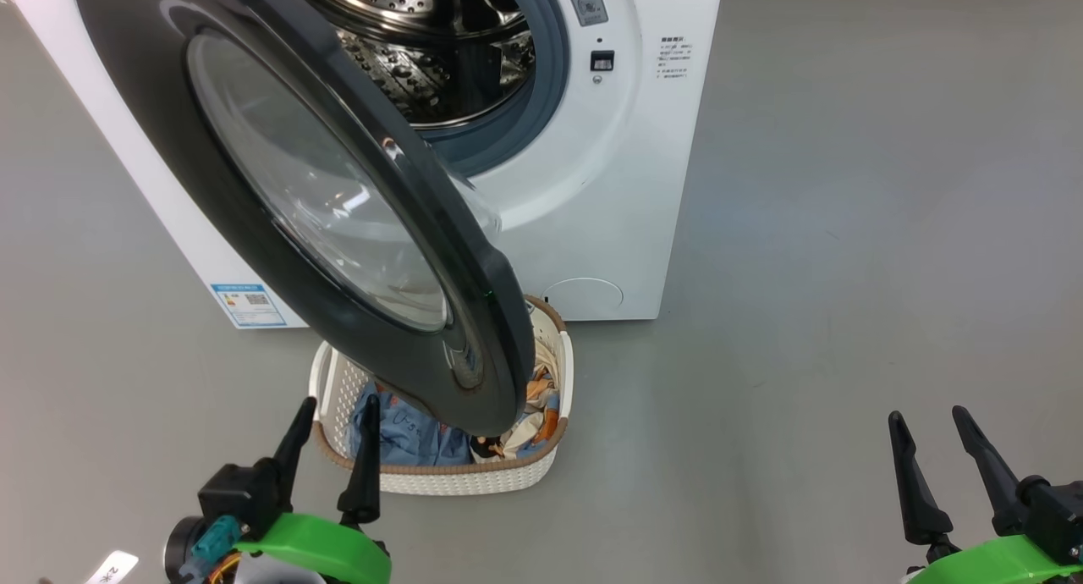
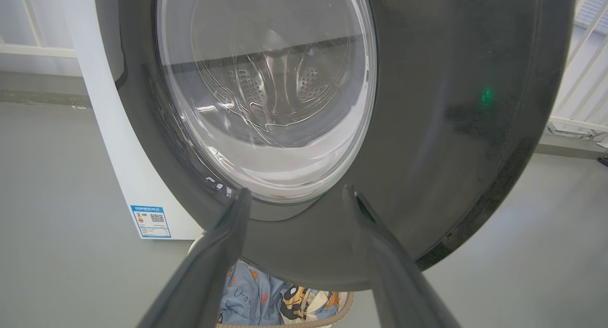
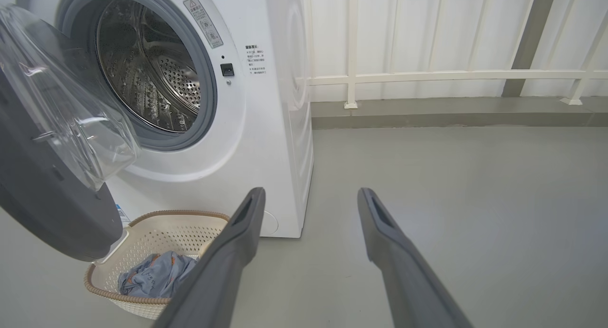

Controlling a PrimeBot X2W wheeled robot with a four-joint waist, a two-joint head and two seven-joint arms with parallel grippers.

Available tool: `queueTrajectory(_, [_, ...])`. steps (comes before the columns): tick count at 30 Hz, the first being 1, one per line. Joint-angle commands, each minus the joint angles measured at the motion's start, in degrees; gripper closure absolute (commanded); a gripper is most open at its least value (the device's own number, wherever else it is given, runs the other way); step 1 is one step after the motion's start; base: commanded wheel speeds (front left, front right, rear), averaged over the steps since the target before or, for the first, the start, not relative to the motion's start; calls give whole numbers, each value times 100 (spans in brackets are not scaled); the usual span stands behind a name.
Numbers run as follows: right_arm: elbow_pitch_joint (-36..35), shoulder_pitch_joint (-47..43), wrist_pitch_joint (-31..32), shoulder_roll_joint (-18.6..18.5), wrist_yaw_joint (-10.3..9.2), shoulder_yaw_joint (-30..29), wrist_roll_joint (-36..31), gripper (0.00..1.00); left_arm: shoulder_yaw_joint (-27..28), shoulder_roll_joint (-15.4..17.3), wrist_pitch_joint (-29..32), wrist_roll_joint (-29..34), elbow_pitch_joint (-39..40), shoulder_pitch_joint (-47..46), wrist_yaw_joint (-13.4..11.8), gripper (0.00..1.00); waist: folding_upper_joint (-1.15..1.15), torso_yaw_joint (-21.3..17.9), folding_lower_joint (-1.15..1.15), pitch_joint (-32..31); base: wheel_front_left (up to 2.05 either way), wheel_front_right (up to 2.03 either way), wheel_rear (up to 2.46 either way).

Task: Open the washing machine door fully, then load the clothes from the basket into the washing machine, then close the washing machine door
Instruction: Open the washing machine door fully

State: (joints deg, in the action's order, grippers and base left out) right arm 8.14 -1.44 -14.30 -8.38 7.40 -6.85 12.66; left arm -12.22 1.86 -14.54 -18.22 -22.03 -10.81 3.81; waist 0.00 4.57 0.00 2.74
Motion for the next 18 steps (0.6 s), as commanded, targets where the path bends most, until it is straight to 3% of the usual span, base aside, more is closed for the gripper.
queueTrajectory(1, [-115,-6,-67,-63,9,97,-101,0,194,101,-46,31,111,-79,29,0,0,-1,0,-1,0,0,0])
queueTrajectory(12, [-165,-39,-69,-52,9,73,-114,0,208,101,-46,23,104,-82,-26,0,0,-4,0,-9,0,0,0])
queueTrajectory(13, [-170,-41,-69,-46,9,72,-121,0,209,101,-46,28,104,-81,-36,6,0,-7,0,-11,0,0,0])
queueTrajectory(14, [-176,-45,-69,-39,9,70,-131,0,211,101,-46,30,103,-80,-44,70,0,-10,0,-13,0,0,0])
queueTrajectory(15, [-182,-50,-69,-30,9,71,-141,0,219,101,-46,26,104,-81,-56,100,0,-15,0,-11,0,0,0])
queueTrajectory(18, [-195,-67,-69,-6,9,72,-165,0,235,101,-46,0,122,-95,-81,100,0,-23,0,-13,0,0,0])
